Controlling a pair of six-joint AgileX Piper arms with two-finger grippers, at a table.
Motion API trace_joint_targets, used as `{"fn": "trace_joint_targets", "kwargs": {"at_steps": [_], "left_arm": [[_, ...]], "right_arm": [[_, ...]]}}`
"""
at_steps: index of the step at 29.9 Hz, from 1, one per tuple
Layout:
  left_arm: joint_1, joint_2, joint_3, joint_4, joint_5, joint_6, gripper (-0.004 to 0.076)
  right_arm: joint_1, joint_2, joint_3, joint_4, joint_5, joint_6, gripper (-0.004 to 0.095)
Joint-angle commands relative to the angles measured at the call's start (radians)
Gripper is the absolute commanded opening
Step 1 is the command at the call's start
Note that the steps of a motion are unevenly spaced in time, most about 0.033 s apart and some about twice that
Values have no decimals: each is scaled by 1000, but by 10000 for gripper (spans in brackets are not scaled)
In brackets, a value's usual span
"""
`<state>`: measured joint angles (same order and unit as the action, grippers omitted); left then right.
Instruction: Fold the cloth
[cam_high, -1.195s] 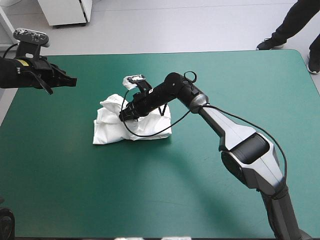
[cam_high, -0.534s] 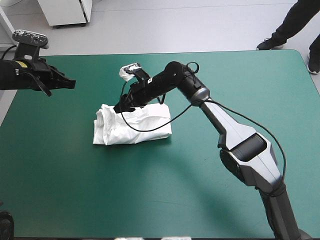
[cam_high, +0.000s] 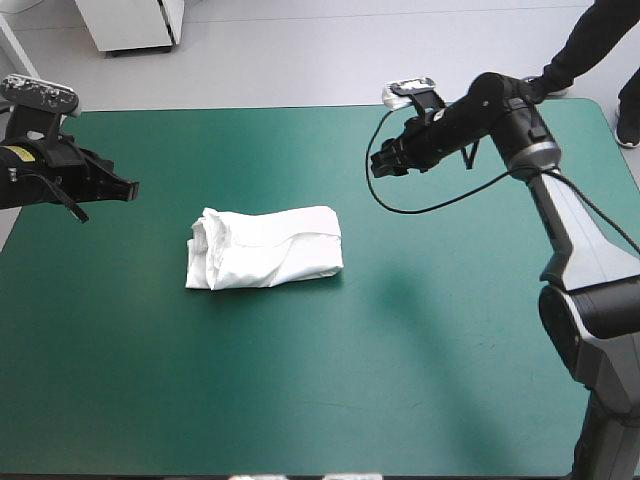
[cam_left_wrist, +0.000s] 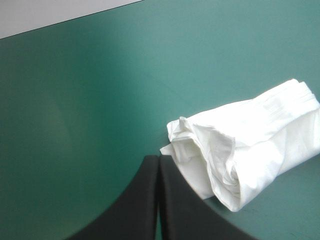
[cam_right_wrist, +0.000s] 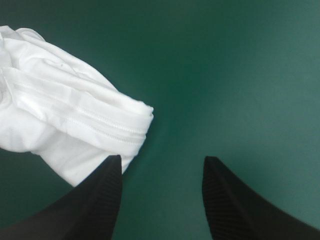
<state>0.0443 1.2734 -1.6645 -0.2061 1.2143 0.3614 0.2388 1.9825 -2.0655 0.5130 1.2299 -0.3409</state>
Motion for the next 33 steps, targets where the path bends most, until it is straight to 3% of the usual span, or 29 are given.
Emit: {"fn": "trace_joint_targets", "kwargs": {"at_steps": [1,7,22,33], "left_arm": [[0,-43,-15,19,-63,-35,-8],[0,-52,-15,40,-77,-52,-8],[0,-52,-15,40,-98,-67,-8],[0,-52,-14,44,-98,-67,-9]], "right_arm": [[-26,-139,99,41,-45,-26,479],[8,-113,210,134,-90,-92,479],[86,125,208,316,-109,-158,527],[142,184,195,326,-147,-168,527]]}}
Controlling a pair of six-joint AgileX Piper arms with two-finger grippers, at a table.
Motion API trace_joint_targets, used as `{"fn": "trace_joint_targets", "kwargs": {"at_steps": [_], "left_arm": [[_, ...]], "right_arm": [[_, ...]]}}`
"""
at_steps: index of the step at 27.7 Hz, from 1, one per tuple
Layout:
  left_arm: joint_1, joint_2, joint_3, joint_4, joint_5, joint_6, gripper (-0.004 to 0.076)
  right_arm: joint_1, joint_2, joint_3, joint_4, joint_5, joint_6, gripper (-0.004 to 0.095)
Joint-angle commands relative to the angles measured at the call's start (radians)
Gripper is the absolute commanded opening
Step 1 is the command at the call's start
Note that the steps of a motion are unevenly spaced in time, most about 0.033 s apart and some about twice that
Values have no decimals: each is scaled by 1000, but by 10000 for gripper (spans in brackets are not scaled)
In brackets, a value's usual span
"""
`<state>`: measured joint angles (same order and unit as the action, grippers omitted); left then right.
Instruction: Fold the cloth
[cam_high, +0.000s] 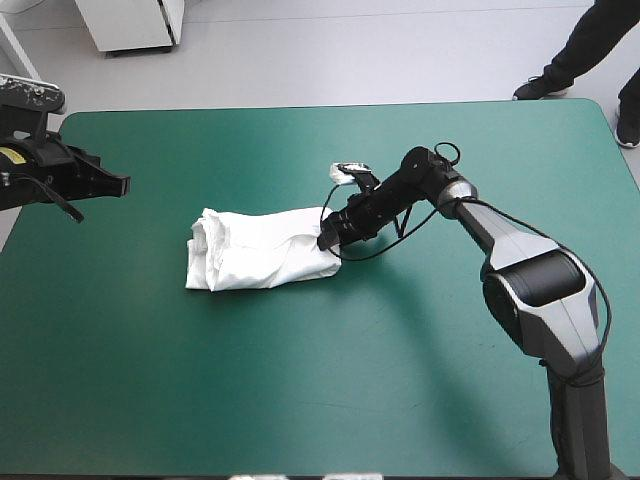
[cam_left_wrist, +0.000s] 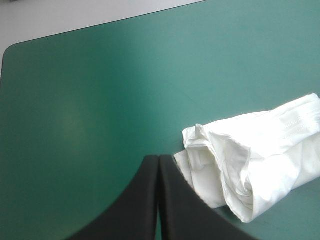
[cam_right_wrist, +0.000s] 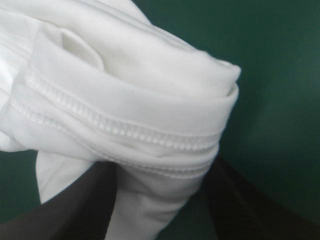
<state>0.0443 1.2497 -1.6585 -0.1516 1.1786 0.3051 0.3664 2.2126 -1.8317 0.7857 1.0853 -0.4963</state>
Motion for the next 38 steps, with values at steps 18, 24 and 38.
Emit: {"fn": "trace_joint_targets", "kwargs": {"at_steps": [18,24,38], "left_arm": [[0,-28,-15,-16,-60,-14,-9],[0,-28,-15,-19,-64,-22,-9],[0,-4,-15,-22,-86,-22,-9]], "right_arm": [[44,0,-95,-160,-29,7,-7],[-31,-6,-139,-321,70,70,-9],[-458,-201,20,-577,129,85,-13]]}}
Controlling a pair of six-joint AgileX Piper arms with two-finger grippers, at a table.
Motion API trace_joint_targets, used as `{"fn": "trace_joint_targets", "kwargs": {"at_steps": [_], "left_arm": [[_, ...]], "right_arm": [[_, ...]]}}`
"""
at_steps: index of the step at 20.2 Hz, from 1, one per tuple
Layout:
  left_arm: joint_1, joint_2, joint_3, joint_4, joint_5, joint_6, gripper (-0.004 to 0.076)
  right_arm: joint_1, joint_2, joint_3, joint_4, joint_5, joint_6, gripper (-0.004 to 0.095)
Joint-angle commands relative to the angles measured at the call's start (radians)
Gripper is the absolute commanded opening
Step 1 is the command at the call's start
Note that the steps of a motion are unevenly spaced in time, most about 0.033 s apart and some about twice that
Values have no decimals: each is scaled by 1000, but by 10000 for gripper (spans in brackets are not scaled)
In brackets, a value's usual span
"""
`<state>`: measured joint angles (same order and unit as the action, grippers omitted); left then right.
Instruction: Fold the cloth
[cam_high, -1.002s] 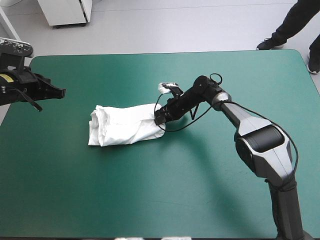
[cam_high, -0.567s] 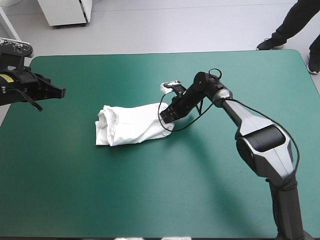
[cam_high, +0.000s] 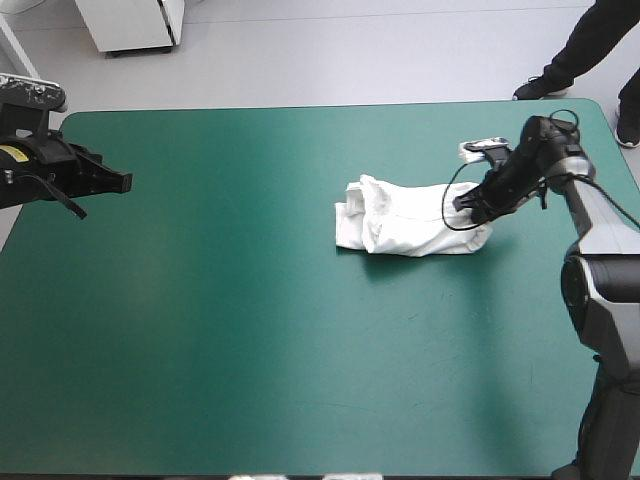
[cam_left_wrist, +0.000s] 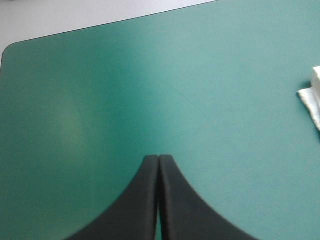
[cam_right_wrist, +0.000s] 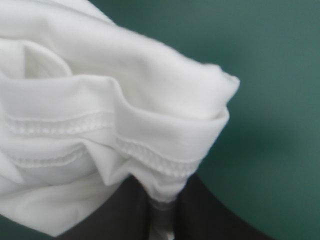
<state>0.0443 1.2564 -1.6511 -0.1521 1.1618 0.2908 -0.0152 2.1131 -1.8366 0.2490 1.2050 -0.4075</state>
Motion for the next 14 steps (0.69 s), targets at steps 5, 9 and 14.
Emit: {"fn": "trace_joint_targets", "kwargs": {"at_steps": [5,9,14], "left_arm": [[0,18,-22,-29,-74,-7,-9],[0,27,-22,-40,-78,-5,-9],[0,27,-22,-51,-79,15,-9]], "right_arm": [[-310,-188,184,-75,-35,-4,-13],[-454,-229,241,-78,-72,-4,-13],[-516,-237,259,-67,-77,-11,-13]]}}
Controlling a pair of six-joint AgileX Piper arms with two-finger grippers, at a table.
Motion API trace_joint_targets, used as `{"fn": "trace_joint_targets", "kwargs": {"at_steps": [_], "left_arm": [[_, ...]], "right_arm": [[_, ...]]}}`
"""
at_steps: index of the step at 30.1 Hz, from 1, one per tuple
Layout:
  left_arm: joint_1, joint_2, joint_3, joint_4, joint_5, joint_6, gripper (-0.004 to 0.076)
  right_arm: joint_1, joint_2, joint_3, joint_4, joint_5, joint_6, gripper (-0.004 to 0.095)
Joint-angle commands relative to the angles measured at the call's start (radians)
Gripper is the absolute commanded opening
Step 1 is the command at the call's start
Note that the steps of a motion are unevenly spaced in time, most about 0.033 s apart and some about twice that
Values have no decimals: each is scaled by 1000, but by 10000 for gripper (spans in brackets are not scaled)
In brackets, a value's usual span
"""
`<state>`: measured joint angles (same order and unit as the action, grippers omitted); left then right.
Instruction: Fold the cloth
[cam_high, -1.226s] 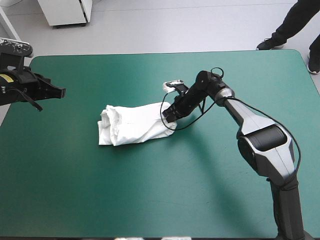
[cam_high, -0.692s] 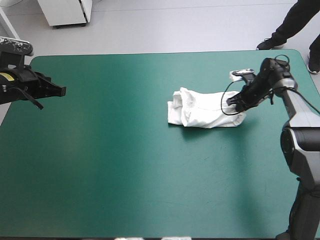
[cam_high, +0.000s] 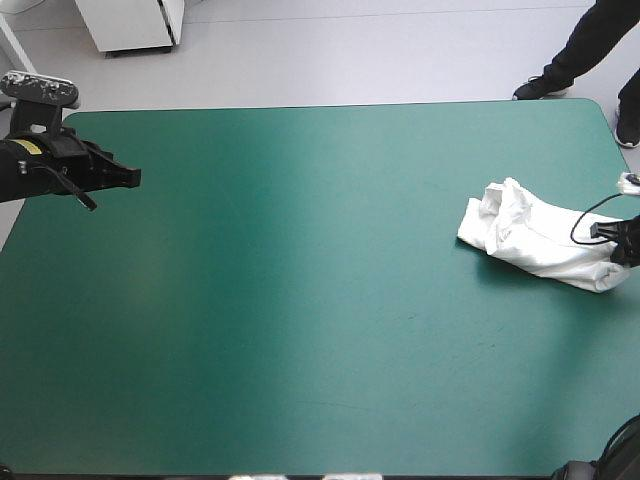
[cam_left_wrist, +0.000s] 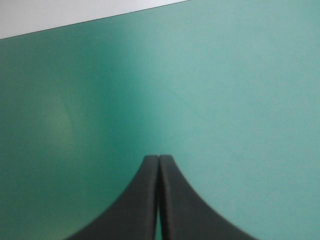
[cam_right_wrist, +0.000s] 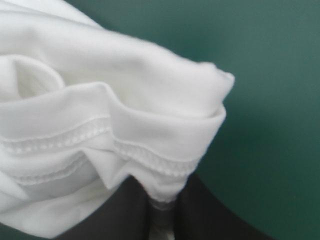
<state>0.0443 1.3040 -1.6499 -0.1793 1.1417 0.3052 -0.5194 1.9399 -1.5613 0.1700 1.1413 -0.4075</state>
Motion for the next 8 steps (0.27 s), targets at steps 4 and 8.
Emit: {"fn": "trace_joint_targets", "kwargs": {"at_steps": [4,8], "left_arm": [[0,-21,-23,-24,-59,1,-9],[0,-21,-23,-24,-59,1,-9]], "right_arm": [[-12,-65,-17,55,-13,-11,-13],[-12,-67,-17,80,5,-3,42]]}}
